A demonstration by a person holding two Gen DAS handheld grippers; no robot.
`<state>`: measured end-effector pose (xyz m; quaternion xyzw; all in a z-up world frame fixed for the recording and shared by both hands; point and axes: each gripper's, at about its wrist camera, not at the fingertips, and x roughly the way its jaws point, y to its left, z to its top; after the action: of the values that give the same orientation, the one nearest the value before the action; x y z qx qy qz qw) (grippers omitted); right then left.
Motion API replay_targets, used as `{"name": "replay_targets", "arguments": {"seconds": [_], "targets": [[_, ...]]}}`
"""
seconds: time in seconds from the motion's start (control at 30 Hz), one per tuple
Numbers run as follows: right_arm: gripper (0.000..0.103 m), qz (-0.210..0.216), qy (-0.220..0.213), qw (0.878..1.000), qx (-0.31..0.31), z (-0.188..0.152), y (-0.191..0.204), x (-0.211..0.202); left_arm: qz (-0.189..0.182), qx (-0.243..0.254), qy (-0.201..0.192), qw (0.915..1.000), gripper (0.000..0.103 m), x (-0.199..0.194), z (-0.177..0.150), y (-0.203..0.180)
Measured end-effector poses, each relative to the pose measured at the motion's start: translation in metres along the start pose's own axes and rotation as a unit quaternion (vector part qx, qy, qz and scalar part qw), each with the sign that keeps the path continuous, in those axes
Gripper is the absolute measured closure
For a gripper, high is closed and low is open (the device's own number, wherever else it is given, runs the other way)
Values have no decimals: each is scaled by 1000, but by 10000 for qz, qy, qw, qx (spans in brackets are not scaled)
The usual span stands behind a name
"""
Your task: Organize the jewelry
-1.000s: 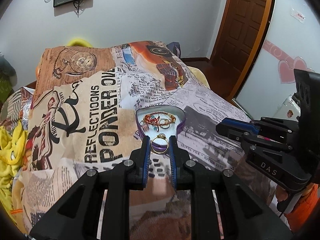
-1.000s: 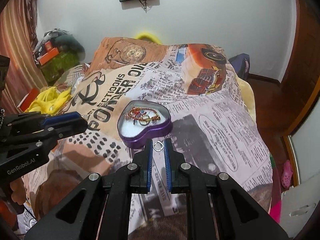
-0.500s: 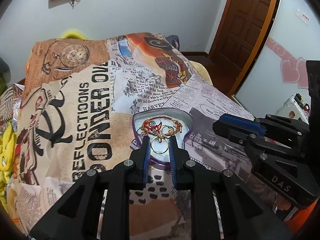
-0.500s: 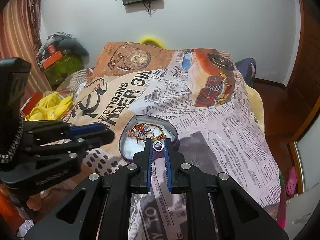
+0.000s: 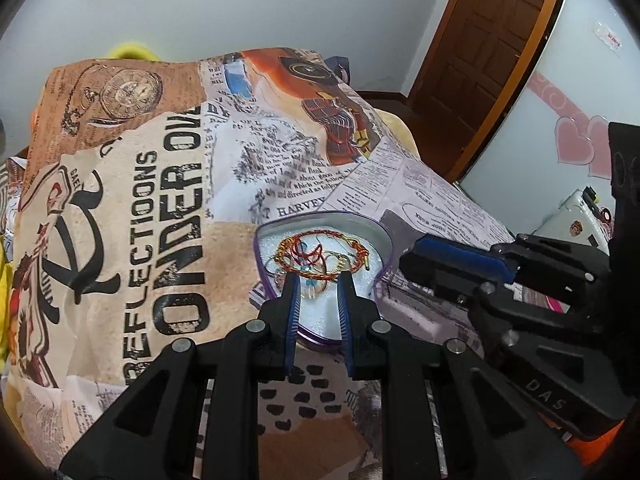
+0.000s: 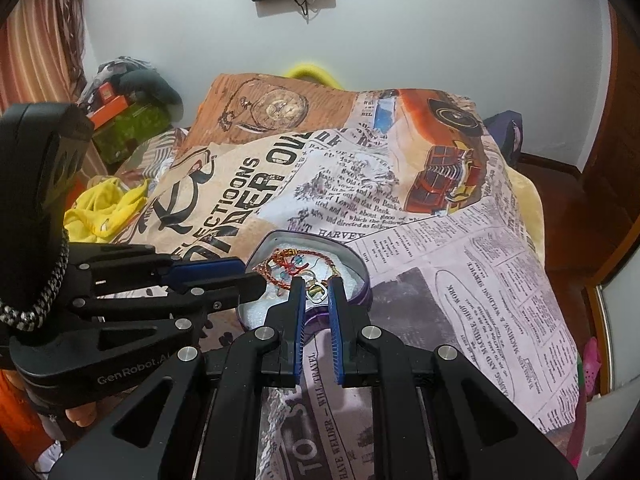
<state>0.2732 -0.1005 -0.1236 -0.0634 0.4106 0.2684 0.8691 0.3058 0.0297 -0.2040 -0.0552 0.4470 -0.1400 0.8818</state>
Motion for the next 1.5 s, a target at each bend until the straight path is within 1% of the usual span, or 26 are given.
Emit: {"name": "replay_targets", "arguments": {"seconds": [0.33,0.63,0.7,0.77,0.83,0.9,0.97,1.13,1.23,1.3,1.33,1.37,1.4,1.47,1.5], "targets": [[93,150,225,9994,-225,1,17,19,269,-84,-279,9992,86,-23,1,13],[93,223,448,9985,-208,3,21,30,508,-18,-444,9977,86,-41,-1,14],[89,216,475,9984,-209,3,22,28,522,-26,-502,9974,86,-47,-1,12],[78,193,448,9986,-216,4,23,24,553,-44,-580,9968,86,-56,-1,11],[76,134,349,9990,-237,6,25,15,590,-67,-677,9959,86,-67,0,9],[76,85,272,9993,-256,8,28,6,652,-90,-814,9945,86,-78,0,6],[76,23,150,9995,-268,11,29,-6,757,-92,-1022,9918,86,-94,0,2],[76,-133,-339,9988,-339,18,37,-54,752,-151,-1512,9855,86,-144,-2,-12],[76,-263,-735,9962,-381,21,44,-89,758,-111,-1907,9787,86,-182,-5,-26],[76,-314,-1053,9932,-383,23,49,-118,772,-47,-2163,9733,83,-205,-9,-37],[76,-336,-1222,9912,-383,23,52,-133,788,-15,-2283,9704,79,-215,-11,-42],[76,-357,-1357,9894,-388,23,55,-145,809,36,-2448,9662,73,-228,-15,-48],[76,-380,-1495,9872,-392,22,58,-156,834,82,-2609,9617,71,-241,-18,-55],[76,-460,-1857,9807,-399,19,65,-185,896,151,-2882,9532,62,-260,-25,-65],[76,-492,-2003,9777,-400,17,67,-196,946,191,-3054,9473,59,-273,-30,-72]]}}
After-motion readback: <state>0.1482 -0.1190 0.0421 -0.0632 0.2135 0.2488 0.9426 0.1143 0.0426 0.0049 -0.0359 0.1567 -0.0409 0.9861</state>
